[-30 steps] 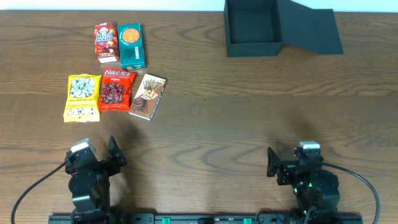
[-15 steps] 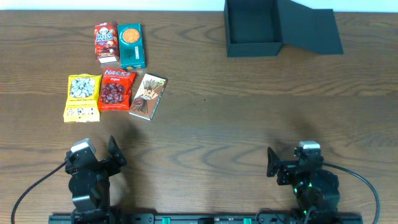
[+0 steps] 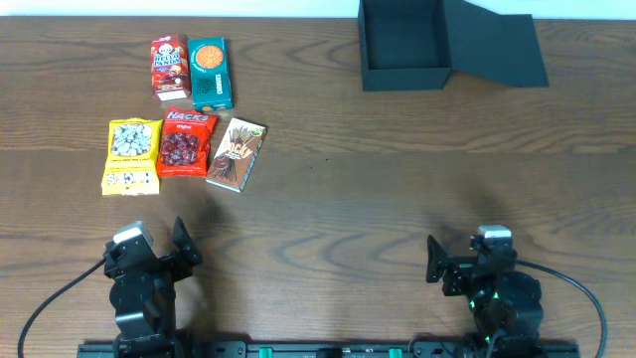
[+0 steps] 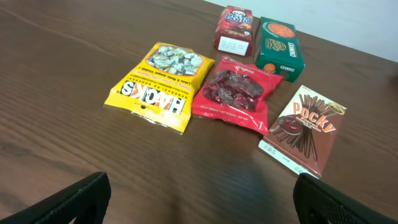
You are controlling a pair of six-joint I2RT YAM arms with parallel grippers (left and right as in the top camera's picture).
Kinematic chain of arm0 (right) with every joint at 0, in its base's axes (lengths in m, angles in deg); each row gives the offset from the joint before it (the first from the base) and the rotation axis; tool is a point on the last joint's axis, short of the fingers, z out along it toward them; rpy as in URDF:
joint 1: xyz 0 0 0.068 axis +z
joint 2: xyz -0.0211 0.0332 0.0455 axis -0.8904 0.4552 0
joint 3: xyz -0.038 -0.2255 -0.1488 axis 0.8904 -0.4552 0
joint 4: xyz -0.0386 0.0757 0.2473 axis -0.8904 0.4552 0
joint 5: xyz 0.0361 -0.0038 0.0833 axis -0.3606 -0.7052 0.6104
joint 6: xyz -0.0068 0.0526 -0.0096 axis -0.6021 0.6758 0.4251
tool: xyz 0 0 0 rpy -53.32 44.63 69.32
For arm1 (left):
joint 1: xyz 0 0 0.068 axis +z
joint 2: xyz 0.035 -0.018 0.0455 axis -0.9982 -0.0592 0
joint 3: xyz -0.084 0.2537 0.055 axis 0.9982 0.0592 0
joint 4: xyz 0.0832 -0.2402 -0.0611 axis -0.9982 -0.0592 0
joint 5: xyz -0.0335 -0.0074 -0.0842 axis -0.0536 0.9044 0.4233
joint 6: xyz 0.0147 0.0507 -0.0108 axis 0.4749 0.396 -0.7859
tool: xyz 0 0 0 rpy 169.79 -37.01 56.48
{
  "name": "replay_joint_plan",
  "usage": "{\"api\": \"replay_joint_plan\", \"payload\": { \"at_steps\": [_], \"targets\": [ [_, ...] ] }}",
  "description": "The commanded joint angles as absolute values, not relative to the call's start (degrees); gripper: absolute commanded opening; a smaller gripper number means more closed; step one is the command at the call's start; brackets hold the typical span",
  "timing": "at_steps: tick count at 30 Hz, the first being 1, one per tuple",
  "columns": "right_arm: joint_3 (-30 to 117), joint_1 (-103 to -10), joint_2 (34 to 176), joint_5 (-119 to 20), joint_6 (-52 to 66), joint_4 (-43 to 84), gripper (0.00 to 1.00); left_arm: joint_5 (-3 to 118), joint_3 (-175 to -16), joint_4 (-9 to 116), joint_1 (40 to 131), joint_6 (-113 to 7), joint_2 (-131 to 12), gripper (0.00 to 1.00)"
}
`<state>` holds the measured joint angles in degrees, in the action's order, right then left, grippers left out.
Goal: Pack container
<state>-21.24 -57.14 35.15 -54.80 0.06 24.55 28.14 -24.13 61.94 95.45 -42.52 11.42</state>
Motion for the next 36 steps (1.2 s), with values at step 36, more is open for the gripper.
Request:
{"api": "replay_joint_plan", "payload": {
  "at_steps": [36],
  "targets": [
    [-21.8,-57.3,34.8,-44.1,55.1,9.8,0.99,28.2,-23.1,61.8,95.5,-41.9,11.7,0.95]
  ]
}}
